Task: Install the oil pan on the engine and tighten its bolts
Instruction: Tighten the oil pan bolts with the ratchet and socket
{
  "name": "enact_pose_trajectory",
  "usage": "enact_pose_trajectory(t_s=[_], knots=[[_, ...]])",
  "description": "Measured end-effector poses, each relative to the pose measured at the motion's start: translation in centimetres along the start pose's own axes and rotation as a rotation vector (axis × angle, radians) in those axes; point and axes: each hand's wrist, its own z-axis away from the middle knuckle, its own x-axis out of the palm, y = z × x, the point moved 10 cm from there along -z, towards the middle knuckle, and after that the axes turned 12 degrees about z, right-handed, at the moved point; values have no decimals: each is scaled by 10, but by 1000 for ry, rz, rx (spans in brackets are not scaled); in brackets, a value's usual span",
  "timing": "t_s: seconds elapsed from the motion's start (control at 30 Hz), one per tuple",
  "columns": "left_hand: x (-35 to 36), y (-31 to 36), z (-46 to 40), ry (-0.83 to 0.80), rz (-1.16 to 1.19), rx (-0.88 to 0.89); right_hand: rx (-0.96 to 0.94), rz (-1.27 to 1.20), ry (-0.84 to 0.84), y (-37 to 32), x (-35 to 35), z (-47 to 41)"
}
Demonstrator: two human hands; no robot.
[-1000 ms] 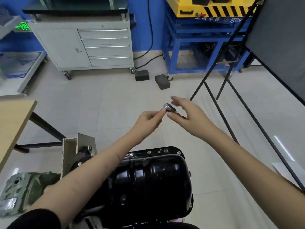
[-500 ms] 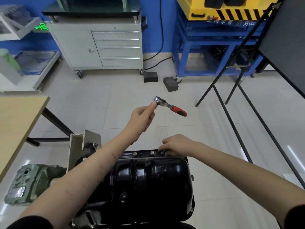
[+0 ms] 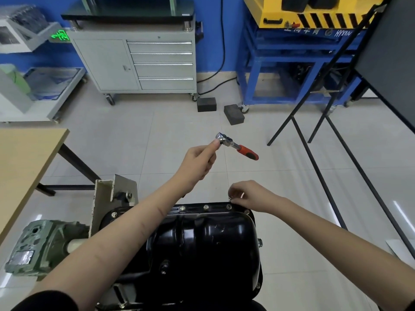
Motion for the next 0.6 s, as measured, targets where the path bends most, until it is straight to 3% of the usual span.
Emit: enact_pose_trajectory(t_s=[0.37,0.6], knots=[[4,-3,3,-28,-13,2,19,111,-32,0,17,0],[13,0,5,-54,-41,15,-67,373,-133,-10,24,2]])
